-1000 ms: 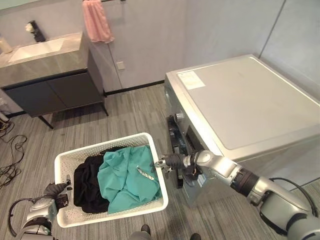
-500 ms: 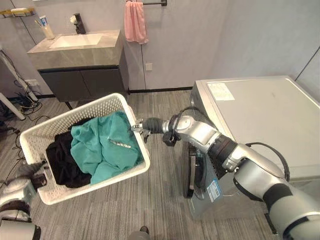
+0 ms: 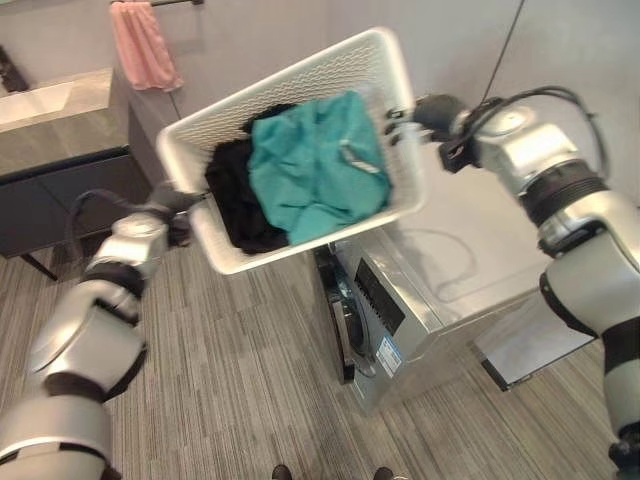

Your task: Grab the laundry basket,head to the washer,open it,put in the laundry and shut it.

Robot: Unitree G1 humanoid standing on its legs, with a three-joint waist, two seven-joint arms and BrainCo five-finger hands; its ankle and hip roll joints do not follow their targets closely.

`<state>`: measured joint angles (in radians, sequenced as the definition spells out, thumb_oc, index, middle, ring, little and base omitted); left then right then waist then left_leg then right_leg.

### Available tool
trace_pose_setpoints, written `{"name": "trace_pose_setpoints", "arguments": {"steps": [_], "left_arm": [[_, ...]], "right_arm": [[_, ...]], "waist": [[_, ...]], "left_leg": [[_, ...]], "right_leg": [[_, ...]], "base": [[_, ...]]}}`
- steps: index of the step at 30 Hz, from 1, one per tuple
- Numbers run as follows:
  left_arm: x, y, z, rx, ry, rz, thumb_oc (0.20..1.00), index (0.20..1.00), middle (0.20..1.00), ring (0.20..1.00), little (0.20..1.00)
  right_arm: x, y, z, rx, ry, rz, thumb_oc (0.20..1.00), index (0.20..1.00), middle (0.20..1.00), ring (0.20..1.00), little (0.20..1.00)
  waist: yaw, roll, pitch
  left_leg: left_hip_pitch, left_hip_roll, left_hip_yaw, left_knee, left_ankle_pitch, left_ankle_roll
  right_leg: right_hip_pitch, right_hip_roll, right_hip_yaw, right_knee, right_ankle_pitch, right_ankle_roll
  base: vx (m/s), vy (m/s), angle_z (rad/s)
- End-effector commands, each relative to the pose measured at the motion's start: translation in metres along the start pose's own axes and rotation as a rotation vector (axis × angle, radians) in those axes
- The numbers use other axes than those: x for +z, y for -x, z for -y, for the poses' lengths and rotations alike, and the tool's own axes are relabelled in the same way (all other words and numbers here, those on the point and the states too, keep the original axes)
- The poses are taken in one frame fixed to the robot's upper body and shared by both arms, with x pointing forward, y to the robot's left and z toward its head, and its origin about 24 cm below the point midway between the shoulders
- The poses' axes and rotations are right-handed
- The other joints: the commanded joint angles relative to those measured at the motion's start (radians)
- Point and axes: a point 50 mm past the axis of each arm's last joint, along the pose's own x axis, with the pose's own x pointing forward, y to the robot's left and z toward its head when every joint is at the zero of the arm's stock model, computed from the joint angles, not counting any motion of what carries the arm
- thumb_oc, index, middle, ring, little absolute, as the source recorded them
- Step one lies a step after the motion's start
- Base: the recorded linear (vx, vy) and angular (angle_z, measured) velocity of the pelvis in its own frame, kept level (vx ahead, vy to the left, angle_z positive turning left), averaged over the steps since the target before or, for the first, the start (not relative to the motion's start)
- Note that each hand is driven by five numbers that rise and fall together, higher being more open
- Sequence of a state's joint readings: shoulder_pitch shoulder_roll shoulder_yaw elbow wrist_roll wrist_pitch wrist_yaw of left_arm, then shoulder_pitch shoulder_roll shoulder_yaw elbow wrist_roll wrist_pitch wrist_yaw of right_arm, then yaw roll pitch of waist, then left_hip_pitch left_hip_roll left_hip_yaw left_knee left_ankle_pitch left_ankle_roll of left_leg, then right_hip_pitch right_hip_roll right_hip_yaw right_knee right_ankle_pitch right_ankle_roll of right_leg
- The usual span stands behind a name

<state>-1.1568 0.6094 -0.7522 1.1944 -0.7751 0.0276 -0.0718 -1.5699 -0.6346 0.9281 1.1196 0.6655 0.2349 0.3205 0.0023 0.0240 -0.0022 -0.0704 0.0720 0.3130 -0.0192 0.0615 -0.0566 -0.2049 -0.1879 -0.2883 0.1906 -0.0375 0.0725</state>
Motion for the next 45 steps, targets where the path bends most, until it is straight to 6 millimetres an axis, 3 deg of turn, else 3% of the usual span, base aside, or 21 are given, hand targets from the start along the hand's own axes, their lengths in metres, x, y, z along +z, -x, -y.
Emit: {"name": "trace_pose_setpoints", "arguments": {"steps": [1,5,11,17,18,19,20,21,22,23,24,36,37,38,40,41,42,45], "left_arm": [[0.12,0.006,0.006,-0.015,-0.061,0.34,0.2,0.2,0.2,0.2,0.2],[0.158,0.011,0.013,0.023,-0.151,0.382,0.2,0.2,0.2,0.2,0.2],[0.181,0.017,0.017,0.05,-0.175,0.412,0.2,0.2,0.2,0.2,0.2],[0.198,0.022,0.022,0.082,-0.18,0.43,0.2,0.2,0.2,0.2,0.2],[0.198,0.022,0.022,0.085,-0.178,0.429,0.2,0.2,0.2,0.2,0.2],[0.199,0.022,0.023,0.089,-0.181,0.433,0.203,0.203,0.203,0.203,0.203],[0.2,0.023,0.023,0.097,-0.172,0.44,0.416,0.416,0.416,0.416,0.416],[0.199,0.023,0.022,0.102,-0.162,0.44,0.558,0.558,0.558,0.558,0.558],[0.2,0.023,0.022,0.108,-0.154,0.444,0.586,0.586,0.586,0.586,0.586],[0.2,0.023,0.023,0.11,-0.142,0.451,0.896,0.896,0.896,0.896,0.896],[0.199,0.022,0.022,0.115,-0.126,0.451,1.0,1.0,1.0,1.0,1.0],[0.205,0.025,0.021,0.171,-0.089,0.476,1.0,1.0,1.0,1.0,1.0],[0.209,0.027,0.016,0.202,-0.129,0.47,1.0,1.0,1.0,1.0,1.0],[0.207,0.027,0.013,0.228,-0.198,0.449,1.0,1.0,1.0,1.0,1.0],[0.202,0.024,0.016,0.234,-0.346,0.399,1.0,1.0,1.0,1.0,1.0],[0.203,0.024,0.016,0.234,-0.348,0.399,1.0,1.0,1.0,1.0,1.0],[0.186,0.017,0.017,0.187,-0.277,0.353,1.0,1.0,1.0,1.0,1.0],[0.194,0.019,0.03,0.165,-0.187,0.375,1.0,1.0,1.0,1.0,1.0]], "right_arm": [[0.087,0.007,-0.01,0.019,0.139,0.189,0.2,0.2,0.2,0.2,0.2],[0.079,0.004,-0.006,-0.022,0.127,0.134,0.2,0.2,0.2,0.2,0.2],[0.07,-0.001,-0.012,-0.029,0.132,0.084,0.2,0.2,0.2,0.2,0.2],[0.071,-0.012,-0.04,0.002,0.171,0.064,0.2,0.2,0.2,0.2,0.2],[0.073,-0.013,-0.042,0.0,0.185,0.067,0.263,0.263,0.263,0.263,0.263],[0.076,-0.014,-0.046,-0.002,0.2,0.068,0.818,0.818,0.818,0.818,0.818],[0.079,-0.014,-0.05,-0.001,0.219,0.078,1.0,1.0,1.0,1.0,1.0],[0.082,-0.015,-0.054,0.002,0.232,0.091,1.0,1.0,1.0,1.0,1.0],[0.085,-0.016,-0.058,0.004,0.234,0.103,1.0,1.0,1.0,1.0,1.0],[0.086,-0.017,-0.063,0.005,0.233,0.115,1.0,1.0,1.0,1.0,1.0],[0.09,-0.017,-0.067,0.008,0.235,0.134,1.0,1.0,1.0,1.0,1.0],[0.102,-0.017,-0.079,-0.046,0.387,0.17,1.0,1.0,1.0,1.0,1.0],[0.101,-0.017,-0.074,-0.065,0.434,0.135,1.0,1.0,1.0,1.0,1.0],[0.099,-0.016,-0.07,-0.081,0.474,0.11,1.0,1.0,1.0,1.0,1.0],[0.093,-0.014,-0.056,-0.126,0.537,0.048,1.0,1.0,1.0,1.0,1.0],[0.093,-0.014,-0.056,-0.127,0.537,0.048,1.0,1.0,1.0,1.0,1.0],[0.086,-0.01,-0.037,-0.169,0.46,0.012,1.0,1.0,1.0,1.0,1.0],[0.085,-0.007,-0.029,-0.199,0.311,0.028,1.0,1.0,1.0,1.0,1.0]], "waist": [[-0.007,-0.038,0.032],[-0.042,-0.02,0.053],[-0.065,-0.004,0.078],[-0.077,0.005,0.102],[-0.078,0.004,0.104],[-0.081,0.004,0.106],[-0.084,0.002,0.107],[-0.086,0.0,0.108],[-0.089,-0.002,0.108],[-0.092,-0.004,0.109],[-0.096,-0.007,0.112],[-0.101,-0.005,0.126],[-0.103,-0.003,0.12],[-0.107,-0.005,0.127],[-0.103,0.001,0.12],[-0.103,0.0,0.12],[-0.093,0.004,0.116],[-0.094,0.009,0.111]], "left_leg": [[0.021,-0.008,0.029,-0.068,0.034,-0.047],[-0.006,0.003,0.073,-0.068,0.039,-0.059],[-0.043,0.006,0.088,-0.068,0.047,-0.065],[-0.101,0.012,0.095,-0.068,0.06,-0.073],[-0.111,0.013,0.096,-0.068,0.062,-0.075],[-0.122,0.015,0.096,-0.068,0.064,-0.077],[-0.13,0.016,0.094,-0.068,0.067,-0.078],[-0.134,0.017,0.095,-0.068,0.067,-0.078],[-0.139,0.019,0.096,-0.068,0.067,-0.079],[-0.143,0.021,0.098,-0.068,0.067,-0.079],[-0.146,0.023,0.099,-0.068,0.067,-0.079],[-0.167,0.025,0.106,-0.068,0.068,-0.082],[-0.159,0.024,0.096,-0.068,0.043,-0.092],[-0.169,0.026,0.112,-0.068,0.069,-0.083],[-0.161,0.025,0.094,-0.068,0.044,-0.092],[-0.161,0.025,0.093,-0.068,0.044,-0.092],[-0.164,0.024,0.085,-0.068,0.044,-0.091],[-0.167,0.023,0.079,-0.068,0.044,-0.092]], "right_leg": [[0.19,-0.085,0.08,-0.278,0.263,0.129],[0.115,-0.085,0.132,-0.278,0.282,0.136],[0.058,-0.085,0.158,-0.278,0.296,0.138],[-0.013,-0.083,0.173,-0.278,0.304,0.138],[-0.023,-0.082,0.174,-0.278,0.305,0.138],[-0.035,-0.081,0.177,-0.278,0.309,0.138],[-0.042,-0.08,0.178,-0.278,0.309,0.137],[-0.048,-0.079,0.18,-0.278,0.31,0.137],[-0.056,-0.078,0.184,-0.278,0.313,0.137],[-0.062,-0.078,0.187,-0.278,0.315,0.135],[-0.067,-0.077,0.189,-0.278,0.318,0.135],[-0.107,-0.076,0.202,-0.278,0.309,0.134],[-0.104,-0.076,0.212,-0.278,0.29,0.143],[-0.115,-0.075,0.206,-0.278,0.31,0.132],[-0.105,-0.075,0.208,-0.278,0.286,0.142],[-0.104,-0.075,0.207,-0.278,0.285,0.142],[-0.101,-0.077,0.2,-0.278,0.28,0.14],[-0.101,-0.08,0.195,-0.278,0.277,0.14]], "base": [[0.01,0.021,-0.69],[0.02,-0.006,-0.51],[0.01,-0.005,-0.2],[0.01,-0.01,-0.17],[0.0,-0.008,-0.06],[-0.01,-0.005,-0.04],[0.0,0.0,0.0],[0.0,0.0,0.0],[0.01,-0.002,-0.05],[0.01,0.0,-0.09],[0.01,0.009,-0.11],[0.01,0.006,-0.05],[0.0,0.0,-0.11],[0.09,0.019,-0.11],[0.05,0.005,-0.01],[0.0,0.0,0.0],[0.02,-0.03,0.01],[0.01,-0.019,0.04]]}}
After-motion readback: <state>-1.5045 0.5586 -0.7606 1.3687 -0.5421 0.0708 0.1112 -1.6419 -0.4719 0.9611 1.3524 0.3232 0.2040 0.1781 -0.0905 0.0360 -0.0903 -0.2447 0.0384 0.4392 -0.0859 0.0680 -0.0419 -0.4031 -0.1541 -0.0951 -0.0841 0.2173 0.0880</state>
